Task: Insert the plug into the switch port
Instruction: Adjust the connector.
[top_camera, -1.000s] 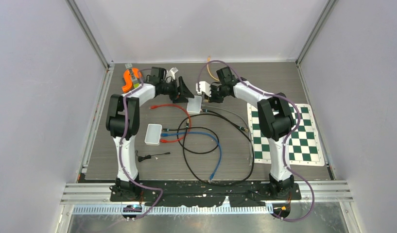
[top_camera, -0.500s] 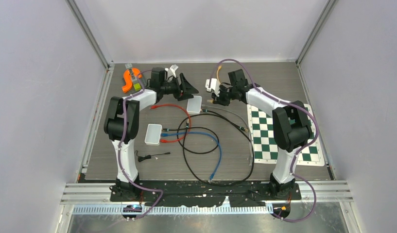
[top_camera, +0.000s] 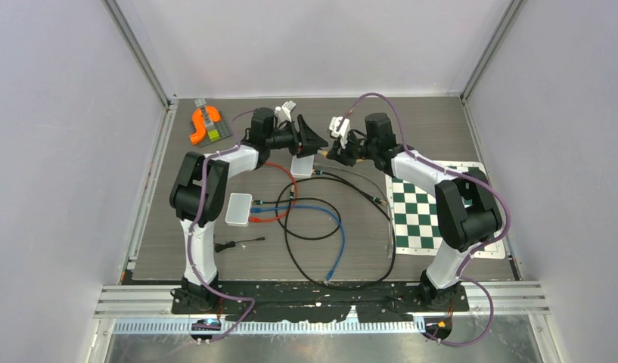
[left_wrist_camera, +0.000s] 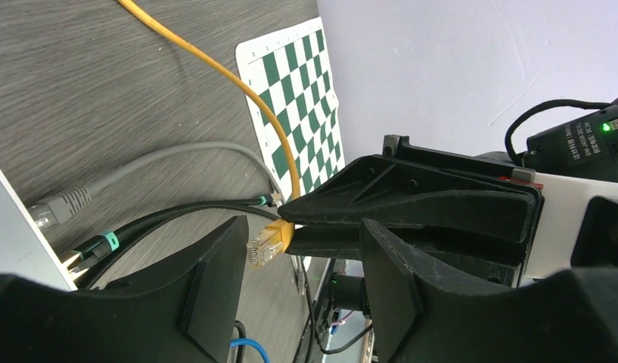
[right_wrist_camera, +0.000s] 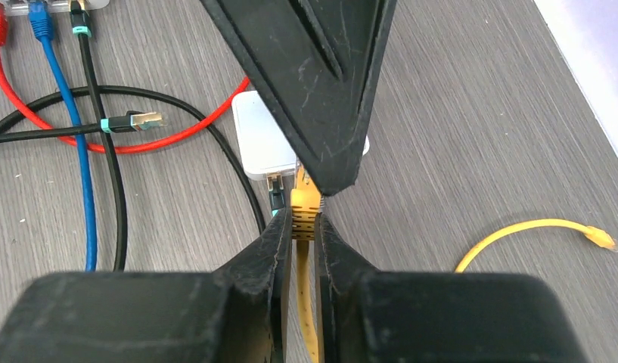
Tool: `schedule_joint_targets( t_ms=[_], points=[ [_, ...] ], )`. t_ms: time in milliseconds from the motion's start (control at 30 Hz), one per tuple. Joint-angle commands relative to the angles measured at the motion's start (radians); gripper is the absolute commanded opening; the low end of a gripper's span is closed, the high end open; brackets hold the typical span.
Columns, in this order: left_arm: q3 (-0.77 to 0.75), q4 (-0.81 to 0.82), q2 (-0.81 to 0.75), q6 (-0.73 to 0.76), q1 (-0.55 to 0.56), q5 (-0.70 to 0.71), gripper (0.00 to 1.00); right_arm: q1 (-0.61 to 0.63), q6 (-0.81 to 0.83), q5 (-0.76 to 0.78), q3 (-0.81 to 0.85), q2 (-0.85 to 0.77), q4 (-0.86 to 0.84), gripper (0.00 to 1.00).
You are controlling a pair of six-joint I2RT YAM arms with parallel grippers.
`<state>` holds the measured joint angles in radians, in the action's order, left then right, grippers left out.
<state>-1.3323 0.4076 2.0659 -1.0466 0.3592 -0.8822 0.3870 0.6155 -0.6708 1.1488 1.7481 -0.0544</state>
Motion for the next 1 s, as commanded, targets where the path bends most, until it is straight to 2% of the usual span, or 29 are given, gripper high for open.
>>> schedule_joint_targets(
  t_ms=[0,367,533,633,700,767,800,867,967],
  points=[
    [0.034,0.084,-0.037,-0.028,-0.005,-0.011,0.58,-0.002,-0.103,-0.026,-0.053,-0.064,-0.168,0.05],
    [0.068,0.123,-0.054,-0.057,-0.002,-0.014,0.51,-0.006,-0.15,-0.031,-0.108,-0.086,-0.237,0.05],
    [0.075,0.149,-0.051,-0.078,-0.002,-0.023,0.35,-0.008,-0.177,-0.036,-0.141,-0.096,-0.295,0.05],
    [0.08,0.155,-0.054,-0.082,-0.002,-0.03,0.16,-0.01,-0.188,-0.029,-0.143,-0.091,-0.304,0.07],
    [0.08,0.147,-0.059,-0.086,-0.002,-0.028,0.05,-0.01,-0.169,-0.025,-0.135,-0.084,-0.282,0.13],
    [0.076,0.132,-0.064,-0.085,0.0,-0.021,0.0,-0.01,-0.127,-0.01,-0.11,-0.073,-0.221,0.27],
    [0.075,0.115,-0.069,-0.084,0.0,-0.014,0.0,-0.009,-0.1,0.002,-0.09,-0.067,-0.174,0.42],
    [0.075,0.085,-0.076,-0.074,0.004,0.007,0.0,-0.005,-0.07,0.019,-0.069,-0.065,-0.123,0.52],
    [0.071,0.018,-0.086,-0.047,0.01,0.043,0.0,0.012,-0.033,0.052,-0.066,-0.076,-0.089,0.52]
  ],
)
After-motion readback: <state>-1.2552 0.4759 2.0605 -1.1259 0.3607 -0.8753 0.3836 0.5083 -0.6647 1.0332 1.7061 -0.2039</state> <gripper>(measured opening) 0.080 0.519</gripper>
